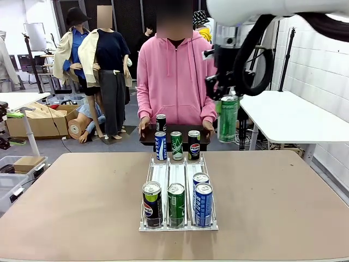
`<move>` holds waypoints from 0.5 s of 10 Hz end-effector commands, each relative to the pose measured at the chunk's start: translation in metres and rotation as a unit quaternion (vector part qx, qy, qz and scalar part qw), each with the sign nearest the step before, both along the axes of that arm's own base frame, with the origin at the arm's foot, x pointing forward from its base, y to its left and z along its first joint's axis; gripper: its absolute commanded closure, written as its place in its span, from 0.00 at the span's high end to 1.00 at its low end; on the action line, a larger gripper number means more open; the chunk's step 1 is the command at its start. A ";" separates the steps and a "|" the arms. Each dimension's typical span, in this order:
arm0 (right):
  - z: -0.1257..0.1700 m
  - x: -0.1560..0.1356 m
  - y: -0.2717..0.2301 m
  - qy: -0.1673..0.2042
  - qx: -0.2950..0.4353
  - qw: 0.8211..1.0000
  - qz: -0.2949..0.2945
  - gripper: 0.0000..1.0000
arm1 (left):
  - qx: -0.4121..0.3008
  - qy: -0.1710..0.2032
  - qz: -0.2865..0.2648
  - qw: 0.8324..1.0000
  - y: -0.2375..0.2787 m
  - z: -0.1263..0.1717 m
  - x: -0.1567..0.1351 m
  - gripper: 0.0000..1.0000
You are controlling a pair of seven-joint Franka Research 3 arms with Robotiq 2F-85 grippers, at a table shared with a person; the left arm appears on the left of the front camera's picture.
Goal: Retrieve and hand over the desired beverage to the person.
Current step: Pick up another can of the same type that the person held from the Automatic Can Dispenser.
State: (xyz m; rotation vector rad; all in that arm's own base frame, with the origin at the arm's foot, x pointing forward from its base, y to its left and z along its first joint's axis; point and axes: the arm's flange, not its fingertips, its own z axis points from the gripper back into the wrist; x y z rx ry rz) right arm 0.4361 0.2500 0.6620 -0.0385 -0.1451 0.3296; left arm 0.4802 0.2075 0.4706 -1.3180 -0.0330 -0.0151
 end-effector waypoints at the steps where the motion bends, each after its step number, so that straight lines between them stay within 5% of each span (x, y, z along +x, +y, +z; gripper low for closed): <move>1: 0.004 -0.004 -0.029 -0.011 0.001 1.000 0.008 0.00 | 0.001 -0.001 0.003 1.000 -0.001 0.001 -0.003 1.00; 5: 0.008 0.008 -0.094 -0.032 0.000 0.999 0.010 0.00 | 0.001 -0.001 0.003 1.000 -0.001 0.001 -0.003 1.00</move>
